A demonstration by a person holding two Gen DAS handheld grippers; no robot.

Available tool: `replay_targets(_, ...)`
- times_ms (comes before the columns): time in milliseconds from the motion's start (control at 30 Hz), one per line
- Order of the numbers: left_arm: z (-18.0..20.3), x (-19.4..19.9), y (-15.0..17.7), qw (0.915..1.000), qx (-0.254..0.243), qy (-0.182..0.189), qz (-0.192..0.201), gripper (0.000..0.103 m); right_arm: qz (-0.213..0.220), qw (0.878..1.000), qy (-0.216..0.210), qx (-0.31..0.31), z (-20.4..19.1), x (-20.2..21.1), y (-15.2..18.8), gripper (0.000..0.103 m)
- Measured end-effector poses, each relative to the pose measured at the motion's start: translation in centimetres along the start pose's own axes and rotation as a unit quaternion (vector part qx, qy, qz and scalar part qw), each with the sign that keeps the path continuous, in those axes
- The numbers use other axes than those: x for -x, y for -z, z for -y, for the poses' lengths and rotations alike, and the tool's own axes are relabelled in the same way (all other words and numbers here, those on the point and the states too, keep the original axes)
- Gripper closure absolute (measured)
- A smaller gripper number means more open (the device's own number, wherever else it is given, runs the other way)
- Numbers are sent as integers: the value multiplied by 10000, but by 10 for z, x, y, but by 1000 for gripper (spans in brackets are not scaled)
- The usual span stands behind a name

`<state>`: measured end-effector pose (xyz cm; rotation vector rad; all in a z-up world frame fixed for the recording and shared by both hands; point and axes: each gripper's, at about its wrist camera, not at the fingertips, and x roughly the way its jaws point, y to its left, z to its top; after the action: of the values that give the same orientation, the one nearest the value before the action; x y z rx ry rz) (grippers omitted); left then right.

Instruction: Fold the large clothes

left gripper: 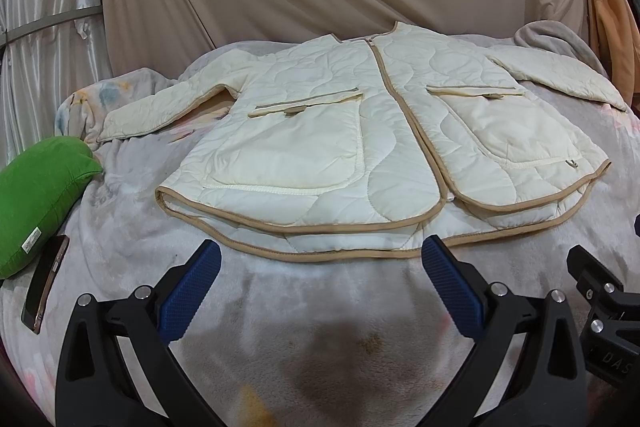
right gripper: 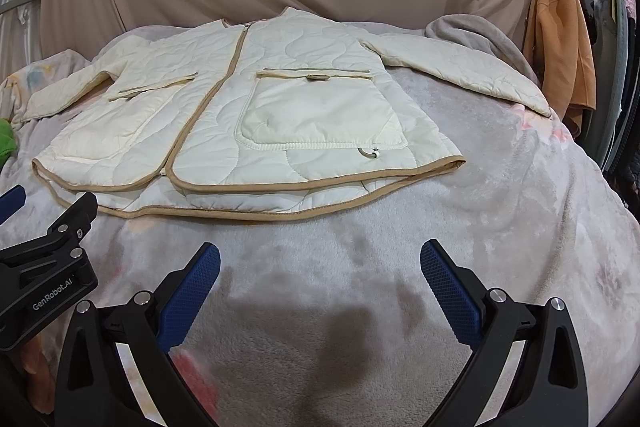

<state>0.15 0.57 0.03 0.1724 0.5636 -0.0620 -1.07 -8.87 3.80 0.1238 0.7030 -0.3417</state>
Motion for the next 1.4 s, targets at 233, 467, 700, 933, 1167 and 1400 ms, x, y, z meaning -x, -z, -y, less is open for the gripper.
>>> replay_targets(233,1,0,0,10000,-11,-6,3,5,-2,10000,-2,-1,-1,0,0,5)
replay_targets(467,2,0,0,10000,-17,-10,5,5,-7,10000,-7,-10,-1,0,0,5)
replay_targets(700,3,1,0,10000,-24,-15,8,5,-7,10000,-10,-14,0,0,0,5)
replay_targets(933,3,1,0,10000,-31,-19,10,5,-9,10000,-15,-16,0,0,0,5)
replay_targets(1167,3,1,0,10000,-36,-23,12,5,-12,10000,-21,-22,1,0,0,5)
replay_targets(1400,4,1,0,10000,-47,-26,5,5,-20,10000,-38,-25,0,0,0,5)
